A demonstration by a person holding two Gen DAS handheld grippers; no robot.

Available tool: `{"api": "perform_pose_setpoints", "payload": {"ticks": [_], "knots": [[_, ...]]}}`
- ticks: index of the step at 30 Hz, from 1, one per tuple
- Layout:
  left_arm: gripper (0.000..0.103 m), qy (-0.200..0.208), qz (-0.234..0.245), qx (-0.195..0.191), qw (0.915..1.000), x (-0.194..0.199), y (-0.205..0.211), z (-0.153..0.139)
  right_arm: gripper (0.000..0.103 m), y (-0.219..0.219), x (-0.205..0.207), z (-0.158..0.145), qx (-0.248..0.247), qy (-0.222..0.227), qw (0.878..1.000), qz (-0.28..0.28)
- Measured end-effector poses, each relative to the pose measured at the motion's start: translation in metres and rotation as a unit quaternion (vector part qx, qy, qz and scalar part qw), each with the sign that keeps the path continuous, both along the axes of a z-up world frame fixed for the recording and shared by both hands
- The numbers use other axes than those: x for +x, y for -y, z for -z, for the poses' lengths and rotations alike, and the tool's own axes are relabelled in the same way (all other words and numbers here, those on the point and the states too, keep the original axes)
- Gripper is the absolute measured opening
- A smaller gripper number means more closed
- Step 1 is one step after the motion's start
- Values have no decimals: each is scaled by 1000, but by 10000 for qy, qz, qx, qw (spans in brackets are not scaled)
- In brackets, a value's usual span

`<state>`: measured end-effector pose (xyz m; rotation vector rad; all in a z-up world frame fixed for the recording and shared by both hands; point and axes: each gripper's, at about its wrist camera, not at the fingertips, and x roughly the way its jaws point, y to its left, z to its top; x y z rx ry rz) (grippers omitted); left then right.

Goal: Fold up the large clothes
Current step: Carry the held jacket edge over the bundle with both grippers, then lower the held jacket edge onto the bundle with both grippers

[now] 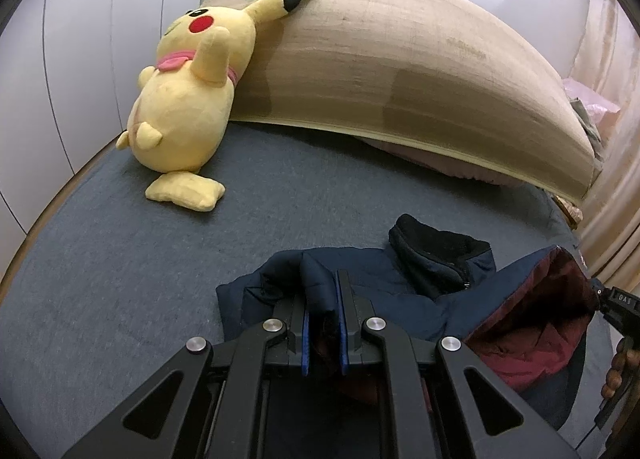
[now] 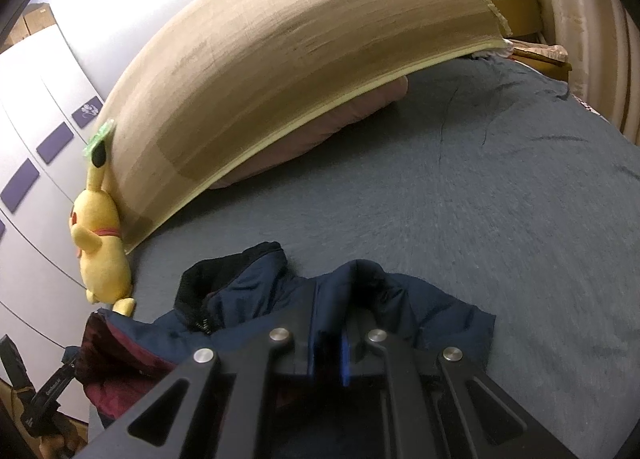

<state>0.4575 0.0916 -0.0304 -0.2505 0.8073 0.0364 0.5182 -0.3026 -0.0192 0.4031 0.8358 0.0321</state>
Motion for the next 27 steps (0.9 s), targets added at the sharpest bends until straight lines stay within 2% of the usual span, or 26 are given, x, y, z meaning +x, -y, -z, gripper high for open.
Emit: {"api": "perform_pose_setpoints", "payload": {"ticks": [17, 27], "knots": [[11, -256, 88, 255, 9993, 46, 10, 20, 9, -6, 40, 16, -292, -217, 9993, 75], [11, -516, 164, 372, 9978, 66, 10, 42, 9, -11, 63, 32, -482, -441, 9979, 58]]}}
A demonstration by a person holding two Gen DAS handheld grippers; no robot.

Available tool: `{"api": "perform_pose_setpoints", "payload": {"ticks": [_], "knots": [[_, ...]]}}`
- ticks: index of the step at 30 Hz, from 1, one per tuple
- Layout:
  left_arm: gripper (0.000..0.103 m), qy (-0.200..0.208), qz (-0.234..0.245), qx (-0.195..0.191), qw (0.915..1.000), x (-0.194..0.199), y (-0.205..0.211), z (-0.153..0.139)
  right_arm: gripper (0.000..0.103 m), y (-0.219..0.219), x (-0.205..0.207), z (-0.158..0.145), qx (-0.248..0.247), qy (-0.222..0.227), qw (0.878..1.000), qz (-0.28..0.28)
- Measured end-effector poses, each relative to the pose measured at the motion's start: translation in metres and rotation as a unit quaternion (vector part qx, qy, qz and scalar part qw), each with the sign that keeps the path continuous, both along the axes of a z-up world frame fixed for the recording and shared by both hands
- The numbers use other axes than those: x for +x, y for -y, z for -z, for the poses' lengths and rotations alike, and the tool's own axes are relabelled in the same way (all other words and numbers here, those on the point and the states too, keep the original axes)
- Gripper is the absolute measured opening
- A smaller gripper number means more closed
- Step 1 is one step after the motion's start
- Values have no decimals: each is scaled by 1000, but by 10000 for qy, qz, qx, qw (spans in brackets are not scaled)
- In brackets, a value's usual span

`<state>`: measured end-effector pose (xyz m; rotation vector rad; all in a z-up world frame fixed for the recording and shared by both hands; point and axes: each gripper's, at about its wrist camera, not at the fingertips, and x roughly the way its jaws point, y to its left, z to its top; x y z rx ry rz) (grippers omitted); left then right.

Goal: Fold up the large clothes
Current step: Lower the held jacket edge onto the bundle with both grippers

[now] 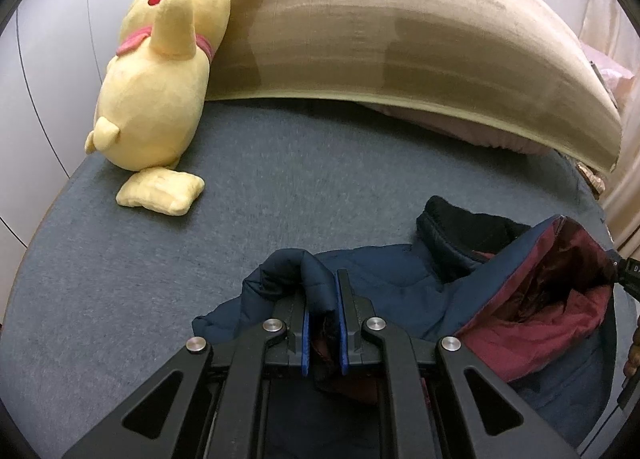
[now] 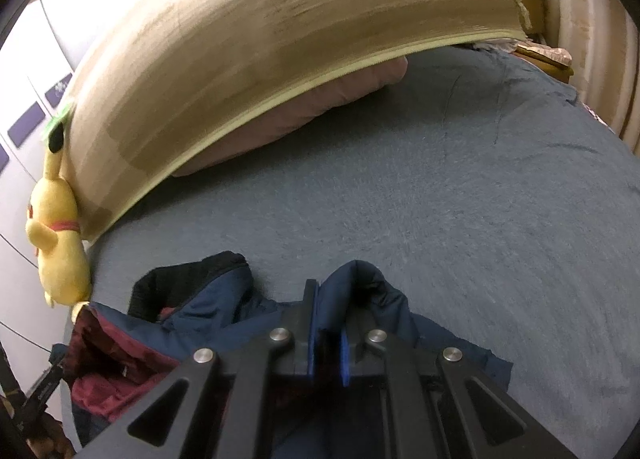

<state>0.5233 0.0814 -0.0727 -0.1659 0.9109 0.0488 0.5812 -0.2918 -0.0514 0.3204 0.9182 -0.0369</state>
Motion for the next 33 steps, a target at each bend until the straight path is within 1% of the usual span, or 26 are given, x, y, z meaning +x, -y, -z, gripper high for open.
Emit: {"api": "perform_pose_setpoints", "payload": {"ticks": [7, 16, 33], "knots": [[11, -115, 22, 95, 9999, 10, 4, 12, 9, -4, 12, 14, -153, -151, 9998, -13], [11, -216, 65, 141, 9996, 20, 5, 19, 9, -10, 23, 20, -331, -283, 9990, -62], [11, -390, 147, 234, 9989, 35, 9, 28, 9, -12, 39, 39, -396, -491, 9980, -31]]}}
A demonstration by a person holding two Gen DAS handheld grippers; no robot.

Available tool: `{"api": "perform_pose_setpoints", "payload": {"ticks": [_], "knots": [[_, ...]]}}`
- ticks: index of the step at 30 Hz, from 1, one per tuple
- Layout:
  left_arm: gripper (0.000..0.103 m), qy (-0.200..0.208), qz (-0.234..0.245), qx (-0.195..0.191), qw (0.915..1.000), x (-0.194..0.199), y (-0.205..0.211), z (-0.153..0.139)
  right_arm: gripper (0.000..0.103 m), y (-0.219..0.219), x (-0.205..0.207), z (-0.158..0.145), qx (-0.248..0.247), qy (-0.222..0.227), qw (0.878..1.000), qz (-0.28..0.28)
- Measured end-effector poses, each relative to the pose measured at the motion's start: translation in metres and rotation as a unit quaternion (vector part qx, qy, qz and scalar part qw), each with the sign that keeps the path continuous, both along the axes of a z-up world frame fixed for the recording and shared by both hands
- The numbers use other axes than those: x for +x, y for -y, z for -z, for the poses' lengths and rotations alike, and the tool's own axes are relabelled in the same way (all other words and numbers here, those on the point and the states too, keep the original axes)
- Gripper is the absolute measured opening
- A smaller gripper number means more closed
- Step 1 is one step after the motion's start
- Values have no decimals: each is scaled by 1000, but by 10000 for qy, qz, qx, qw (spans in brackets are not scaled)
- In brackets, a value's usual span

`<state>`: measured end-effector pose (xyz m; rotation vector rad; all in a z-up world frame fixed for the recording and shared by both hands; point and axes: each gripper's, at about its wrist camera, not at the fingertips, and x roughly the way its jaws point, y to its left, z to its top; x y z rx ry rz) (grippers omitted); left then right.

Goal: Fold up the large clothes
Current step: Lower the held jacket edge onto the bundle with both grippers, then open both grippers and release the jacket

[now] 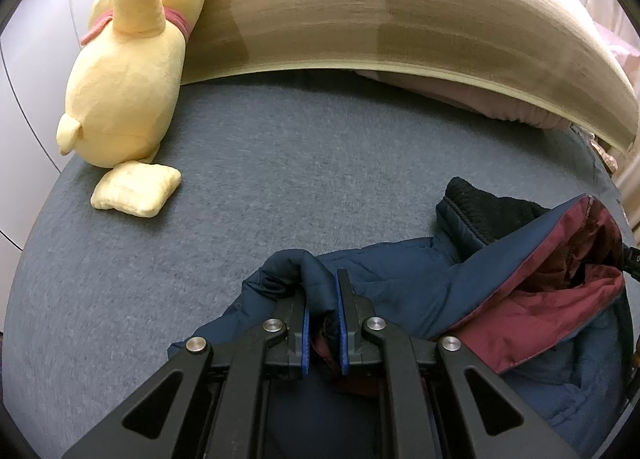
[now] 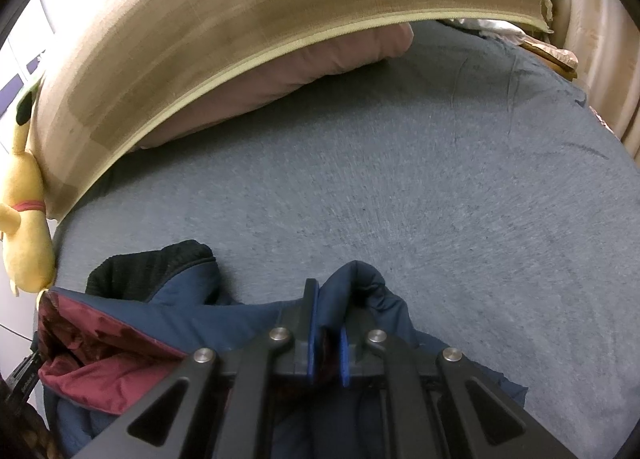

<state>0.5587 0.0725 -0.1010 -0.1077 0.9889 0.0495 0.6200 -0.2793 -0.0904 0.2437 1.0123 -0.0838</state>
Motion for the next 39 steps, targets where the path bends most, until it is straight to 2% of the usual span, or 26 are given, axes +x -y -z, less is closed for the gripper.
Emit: {"api": "perform_pose_setpoints", "payload": {"ticks": [17, 24, 31, 32, 33, 34, 35, 36, 39], "knots": [[11, -209, 62, 51, 9998, 14, 3, 14, 9, 0, 14, 10, 87, -239, 9996, 116], [12, -239, 27, -11, 9997, 17, 1, 14, 13, 16, 17, 13, 574, -289, 9975, 290], [14, -143, -144, -645, 9977, 12, -18, 5, 21, 39, 13, 7, 1367, -226, 9896, 391], [16, -130, -164, -780, 9967, 11, -22, 1, 24, 43, 13, 5, 1483, -202, 9879, 402], [18, -114, -184, -962, 9951, 11, -27, -2, 40, 48, 12, 3, 1700, -155, 9845, 405], [23, -106, -187, -1098, 9937, 10, -30, -5, 61, 47, 9, 0, 1886, -84, 9813, 388], [25, -77, -187, -1246, 9920, 9, -33, -8, 103, 49, 7, -5, 2079, 7, 9775, 368], [31, -33, -175, -1422, 9897, 8, -37, -13, 103, 52, 5, -12, 2222, 273, 9737, 418], [42, 88, -102, -1716, 9851, 4, -44, -23, 103, 61, 5, -19, 2725, 514, 9595, 497]]}}
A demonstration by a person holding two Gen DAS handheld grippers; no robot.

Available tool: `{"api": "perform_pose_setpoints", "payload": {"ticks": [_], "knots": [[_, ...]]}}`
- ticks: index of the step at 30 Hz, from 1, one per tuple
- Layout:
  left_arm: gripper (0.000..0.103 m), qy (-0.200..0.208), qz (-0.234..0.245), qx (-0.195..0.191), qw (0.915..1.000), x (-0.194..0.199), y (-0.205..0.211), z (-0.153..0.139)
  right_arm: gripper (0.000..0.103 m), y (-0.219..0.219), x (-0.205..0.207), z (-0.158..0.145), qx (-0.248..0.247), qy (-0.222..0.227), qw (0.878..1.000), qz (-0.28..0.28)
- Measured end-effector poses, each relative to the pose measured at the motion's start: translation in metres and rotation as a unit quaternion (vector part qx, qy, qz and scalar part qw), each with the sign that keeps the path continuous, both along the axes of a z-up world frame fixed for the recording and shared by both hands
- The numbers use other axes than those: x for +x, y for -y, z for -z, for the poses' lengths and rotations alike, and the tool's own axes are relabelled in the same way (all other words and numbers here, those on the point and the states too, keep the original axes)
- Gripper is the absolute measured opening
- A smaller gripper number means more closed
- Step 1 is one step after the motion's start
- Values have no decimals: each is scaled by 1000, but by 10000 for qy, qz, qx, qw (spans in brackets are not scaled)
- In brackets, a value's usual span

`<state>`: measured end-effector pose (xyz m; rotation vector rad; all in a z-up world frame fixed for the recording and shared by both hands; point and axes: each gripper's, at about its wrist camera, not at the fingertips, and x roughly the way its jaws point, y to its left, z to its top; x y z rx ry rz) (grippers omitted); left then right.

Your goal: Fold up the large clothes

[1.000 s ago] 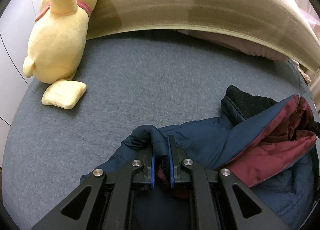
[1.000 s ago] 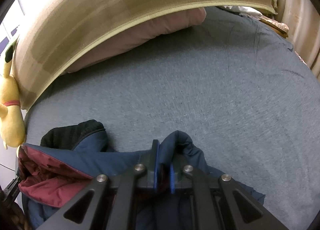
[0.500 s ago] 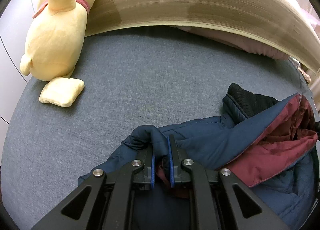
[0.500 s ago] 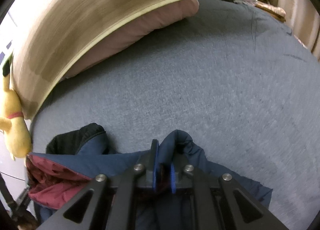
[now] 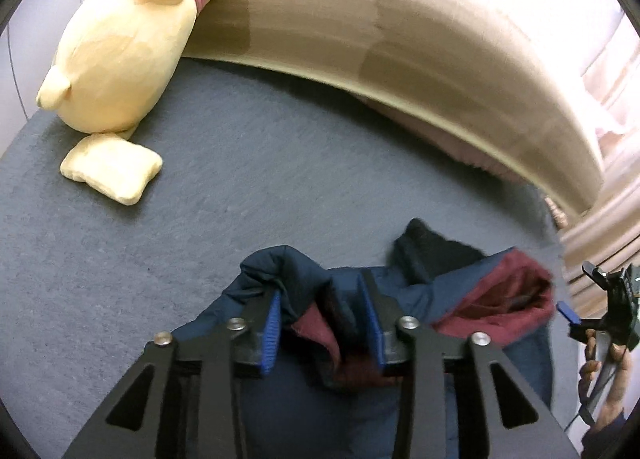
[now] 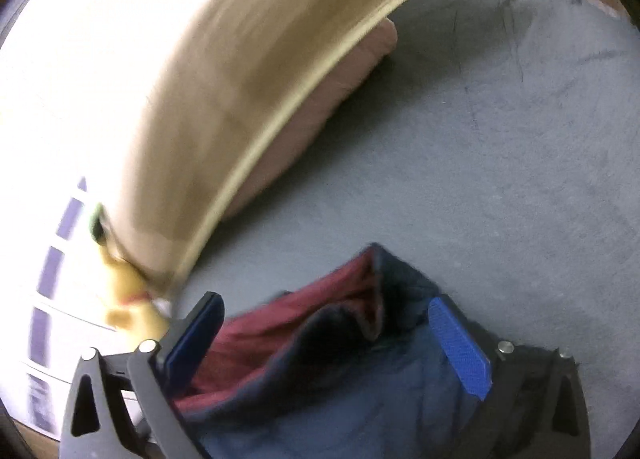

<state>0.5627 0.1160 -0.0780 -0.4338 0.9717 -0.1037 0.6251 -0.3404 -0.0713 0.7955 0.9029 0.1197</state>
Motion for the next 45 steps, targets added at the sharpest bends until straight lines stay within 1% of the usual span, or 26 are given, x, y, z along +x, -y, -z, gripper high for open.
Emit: {"api": "perform_pose_setpoints", "payload": {"ticks": [2, 4, 5, 7, 8, 9, 10, 12, 14, 16, 18, 21, 23, 24, 25, 26, 27, 28, 29, 31, 34, 36, 38, 39, 42, 45], "knots": [[51, 130, -39, -362, 9993, -5, -9, -9, 103, 3, -1, -13, -426, 166, 9990, -23], [68, 321, -275, -999, 9941, -6, -26, -23, 103, 7, -6, -19, -800, 248, 9965, -70], [73, 551, -542, -1205, 9897, -11, -40, -31, 103, 9, -8, -19, -943, 232, 9952, -133], [83, 1067, -1182, -1356, 9779, -25, -67, -47, 103, 12, -11, -15, -1360, 166, 9902, -256], [84, 1232, -1445, -1226, 9741, -30, -76, -52, 103, 13, -14, -13, -1532, 136, 9877, -288], [84, 1320, -1611, -908, 9738, -34, -80, -56, 103, 14, -15, -5, -1682, 68, 9851, -351], [84, 1291, -1478, -567, 9789, -32, -78, -55, 103, 15, -15, 2, -1732, -9, 9839, -441], [84, 1009, -849, -13, 9913, -24, -60, -41, 103, 9, -13, 19, -1810, -156, 9808, -707], [84, 714, -335, 294, 9965, -16, -38, -20, 103, 1, -11, 30, -1853, -215, 9785, -883], [84, 501, 86, 588, 9970, -9, -16, -1, 101, -10, -4, 41, -1792, -230, 9780, -1047], [84, 437, 380, 761, 9954, -3, 3, 11, 94, -21, 3, 48, -1820, -203, 9763, -1150], [84, 302, 694, 753, 9943, 3, 21, 22, 94, -27, 16, 57, -1822, -224, 9763, -1143], [84, 124, 745, 902, 9931, 12, 29, 28, 94, -28, 30, 63, -1864, -358, 9743, -1210], [84, 46, 770, 1014, 9918, 18, 34, 32, 90, -26, 33, 67, -1864, -410, 9734, -1267], [81, 77, 747, 1062, 9915, 20, 35, 33, 81, -28, 36, 70, -1895, -411, 9723, -1305], [73, 120, 704, 1130, 9910, 21, 37, 35, 41, -31, 43, 75, -1883, -455, 9715, -1367], [43, 97, 660, 1206, 9904, 22, 39, 35, 30, -38, 47, 79, -2013, -603, 9668, -1456], [21, 20, 625, 1271, 9899, 24, 40, 36, 24, -43, 47, 79, -2179, -603, 9625, -1498], [19, -24, 638, 1271, 9898, 27, 40, 37, 15, -48, 48, 76, -2266, -578, 9598, -1552], [9, 127, 761, 1439, 9866, 25, 46, 28, 11, -56, 45, 60, -2635, -394, 9513, -1549], [8, 478, 621, 1491, 9857, 19, 49, 9, 8, -50, 37, 32, -2844, -23, 9493, -1339], [8, 522, 518, 1403, 9874, 22, 51, 6, 8, -43, 37, 29, -2877, 7, 9503, -1193], [8, 166, 514, 1550, 9864, 35, 60, 27, 8, -44, 41, 44, -2945, -156, 9486, -1151], [9, 14, 533, 1621, 9853, 39, 65, 37, 8, -47, 45, 62, -2968, -340, 9471, -1173], [9, -30, 544, 1934, 9796, 47, 74, 46, 8, -53, 50, 95, -2886, -646, 9486, -1129], [10, -82, 526, 1939, 9796, 49, 78, 49, 8, -56, 55, 106, -2863, -704, 9495, -1078]]}}
